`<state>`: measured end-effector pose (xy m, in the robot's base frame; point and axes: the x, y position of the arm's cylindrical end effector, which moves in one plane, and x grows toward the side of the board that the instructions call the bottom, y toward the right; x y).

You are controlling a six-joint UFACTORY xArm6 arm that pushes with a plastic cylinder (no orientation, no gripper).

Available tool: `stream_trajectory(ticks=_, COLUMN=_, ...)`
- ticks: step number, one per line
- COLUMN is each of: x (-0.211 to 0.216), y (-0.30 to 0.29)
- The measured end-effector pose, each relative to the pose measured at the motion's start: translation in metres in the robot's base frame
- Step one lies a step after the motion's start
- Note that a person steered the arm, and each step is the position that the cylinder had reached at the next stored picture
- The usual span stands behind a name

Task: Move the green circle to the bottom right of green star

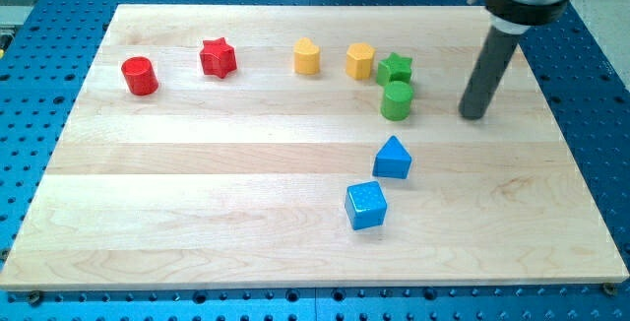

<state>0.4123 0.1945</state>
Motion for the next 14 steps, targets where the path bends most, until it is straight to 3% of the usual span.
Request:
stream_trajectory(ticks=1, x=-0.004, y=0.044)
stream_trajectory(ticks=2, x=-0.083, y=0.067)
stream_trajectory(ticks=3, x=-0.117, y=0.020)
stream_trajectory(ticks=4, x=-0.010, y=0.032)
stream_trajectory(ticks=5, x=0.043, y=-0.012)
stream_trajectory(ticks=6, x=0.040, y=-0.116)
stream_trajectory(ticks=7, x=0.026, y=-0.171)
stream_trajectory(ticks=9, x=0.021, y=-0.087)
stream_trajectory(ticks=10, x=0.022, y=-0.189)
stream_trajectory(ticks=12, x=-0.006, y=-0.090)
stream_trajectory(ticks=14, x=-0.007, y=-0.058)
